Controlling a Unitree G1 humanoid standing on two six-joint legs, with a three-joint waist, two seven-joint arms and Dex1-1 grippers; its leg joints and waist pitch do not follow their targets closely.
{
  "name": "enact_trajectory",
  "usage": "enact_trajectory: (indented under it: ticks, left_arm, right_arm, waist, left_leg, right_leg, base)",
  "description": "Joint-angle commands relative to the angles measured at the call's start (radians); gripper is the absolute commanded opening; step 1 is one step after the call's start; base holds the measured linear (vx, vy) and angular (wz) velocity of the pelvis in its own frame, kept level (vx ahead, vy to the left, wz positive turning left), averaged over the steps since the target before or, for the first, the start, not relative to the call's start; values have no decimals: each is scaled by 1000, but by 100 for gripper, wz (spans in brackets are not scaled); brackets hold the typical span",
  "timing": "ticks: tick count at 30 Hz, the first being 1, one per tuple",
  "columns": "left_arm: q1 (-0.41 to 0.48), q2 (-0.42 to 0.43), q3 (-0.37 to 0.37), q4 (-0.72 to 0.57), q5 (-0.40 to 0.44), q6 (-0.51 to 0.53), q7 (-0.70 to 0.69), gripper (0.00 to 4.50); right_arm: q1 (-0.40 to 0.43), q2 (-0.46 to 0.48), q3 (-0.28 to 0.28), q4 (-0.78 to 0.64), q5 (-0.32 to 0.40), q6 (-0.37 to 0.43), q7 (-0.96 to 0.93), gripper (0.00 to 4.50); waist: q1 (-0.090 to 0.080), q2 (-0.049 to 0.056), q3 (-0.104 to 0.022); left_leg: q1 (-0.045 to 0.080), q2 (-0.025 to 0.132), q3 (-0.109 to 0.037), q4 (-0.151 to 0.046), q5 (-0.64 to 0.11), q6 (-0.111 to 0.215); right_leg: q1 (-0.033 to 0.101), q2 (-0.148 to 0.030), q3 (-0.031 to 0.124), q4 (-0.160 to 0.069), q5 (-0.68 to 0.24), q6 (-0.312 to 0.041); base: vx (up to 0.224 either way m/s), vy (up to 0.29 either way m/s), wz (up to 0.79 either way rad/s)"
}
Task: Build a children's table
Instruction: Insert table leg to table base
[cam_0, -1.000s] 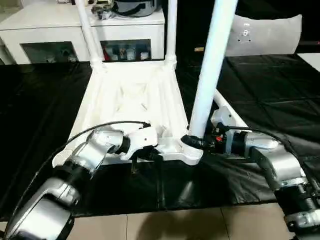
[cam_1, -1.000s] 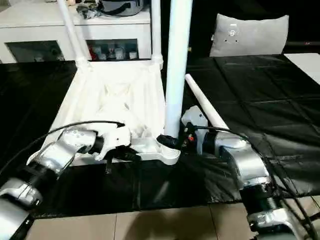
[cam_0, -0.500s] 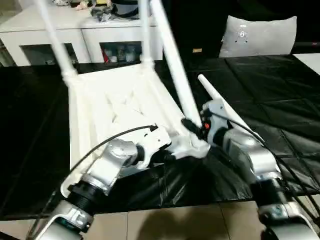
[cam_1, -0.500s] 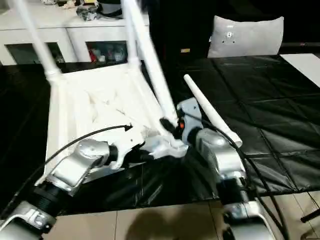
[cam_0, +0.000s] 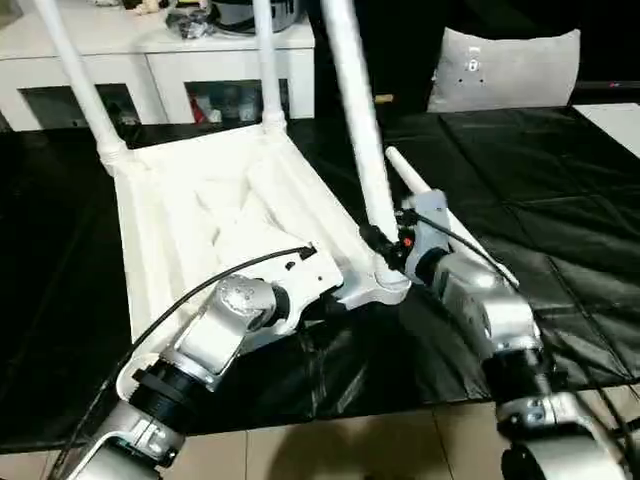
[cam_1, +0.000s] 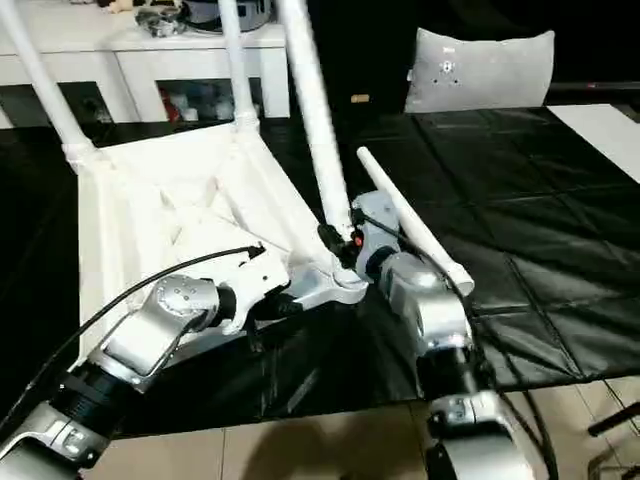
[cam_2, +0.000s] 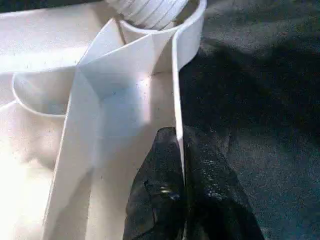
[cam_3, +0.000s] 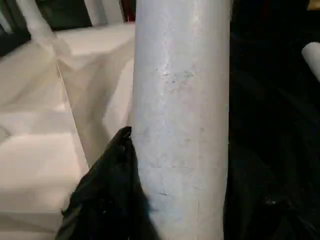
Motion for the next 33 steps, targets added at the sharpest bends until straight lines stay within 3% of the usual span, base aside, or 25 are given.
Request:
enact_trajectory:
  ticks: [1,2,3,5,6,7,8,10,13,17,22,23,24,25,26,31,32,33]
  left_arm:
    - [8,34,-1,-18,12,-45,-28,0]
    - [7,36,3,-16,5,-61,-32,0]
    - [7,37,3,-16,4,-63,-33,0]
    - [7,37,8,-16,-1,-62,-34,0]
    - [7,39,10,-18,-9,-66,-43,0]
    - [9,38,17,-25,-24,-57,-53,0]
    - [9,34,30,-32,-58,-57,-76,0]
    - [9,31,43,-44,-91,-59,-100,44]
    - [13,27,64,-76,-145,-44,-143,72]
    - [1,12,110,-90,-197,-64,-148,102]
    - [-72,-41,201,-34,-227,-46,-47,112]
    - [-153,-88,274,48,-222,-54,100,112]
    - [-159,-91,279,54,-222,-55,111,112]
    - [-197,-111,311,93,-218,-65,182,112]
    - [-220,-114,321,112,-208,-69,219,112]
    - [-305,-137,341,160,-180,-50,319,112]
    - [-324,-152,336,164,-182,-33,322,140]
    - [-333,-160,335,174,-182,-32,322,140]
  right_arm:
    - [21,-6,-70,-42,84,-29,73,188]
    - [31,-13,-90,-71,116,-21,107,188]
    - [32,-13,-91,-73,119,-21,110,188]
    - [39,-23,-114,-94,154,-14,144,188]
    - [43,-29,-125,-102,171,-13,158,188]
    - [47,-36,-136,-113,190,-8,171,188]
    - [52,-50,-147,-119,210,-12,188,188]
    - [55,-60,-150,-124,212,-9,191,188]
    - [62,-62,-152,-145,213,-2,185,188]
    - [79,-60,-137,-182,209,6,192,188]
    - [97,-56,-103,-227,203,19,195,188]
    - [106,-55,-71,-242,180,19,202,188]
    - [107,-55,-69,-242,179,19,203,188]
    - [110,-55,-55,-248,169,19,208,188]
    - [110,-56,-46,-250,162,21,210,188]
    - [116,-70,11,-279,128,26,227,188]
    - [122,-76,30,-296,117,31,233,188]
    - [124,-79,35,-301,115,33,235,188]
  waist:
    - [11,9,-50]
    - [22,9,-62]
    - [24,6,-63]
    - [31,0,-69]
    - [38,0,-73]
    - [45,-2,-70]
    - [53,-1,-68]
    - [65,-3,-67]
    - [75,-2,-64]
    - [82,-1,-61]
    - [90,-10,-56]
    - [90,-21,-57]
    - [90,-16,-54]
    - [95,-17,-59]
    - [97,-18,-59]
    - [95,-19,-64]
    - [97,-19,-64]
    - [99,-22,-67]
  left_leg:
    - [-19,66,-27,-89,-278,34]
    - [-19,69,-20,-79,-137,67]
    - [-20,67,-17,-73,-92,82]
    - [-37,60,-14,-60,36,129]
    - [-30,58,-10,-54,66,147]
    - [-34,54,-5,-51,95,180]
    - [-32,53,-1,-48,91,193]
    - [-34,54,1,-48,76,191]
    - [-29,55,5,-51,42,159]
    - [-25,61,4,-54,6,126]
    - [-25,52,9,-55,-37,99]
    - [-24,52,10,-56,-45,94]
    - [-24,47,13,-54,-50,93]
    - [-27,47,7,-54,-38,85]
    - [-25,49,6,-54,-30,88]
    - [-29,45,5,-47,8,109]
    - [-30,46,6,-46,24,117]
    - [-31,47,5,-43,47,127]
  right_leg:
    - [46,-96,81,-68,-369,-116]
    - [47,-88,84,-41,-172,-174]
    - [45,-86,85,-34,-117,-192]
    - [56,-86,90,-5,25,-233]
    - [50,-86,91,-4,57,-242]
    - [50,-87,92,1,82,-256]
    - [44,-86,94,-1,62,-255]
    - [46,-84,92,-3,-2,-241]
    - [40,-81,92,-12,-97,-218]
    - [37,-78,93,-14,-133,-215]
    - [39,-75,94,-24,-215,-175]
    - [39,-75,93,-30,-246,-159]
    - [37,-69,92,-32,-264,-150]
    - [44,-71,89,-31,-262,-135]
    - [40,-72,88,-30,-249,-131]
    - [44,-71,89,-22,-193,-138]
    - [43,-71,89,-21,-177,-144]
    - [43,-71,89,-16,-153,-150]
  base:
    - [0,0,0]
    - [0,0,0]
    - [0,0,0]
    - [0,0,0]
    - [0,0,0]
    - [0,0,0]
    - [0,0,0]
    - [0,0,0]
    - [0,0,0]
    - [0,0,0]
    - [0,0,0]
    - [0,0,0]
    - [0,0,0]
    - [0,0,0]
    - [0,0,0]
    - [0,0,0]
    - [0,0,0]
    - [0,0,0]
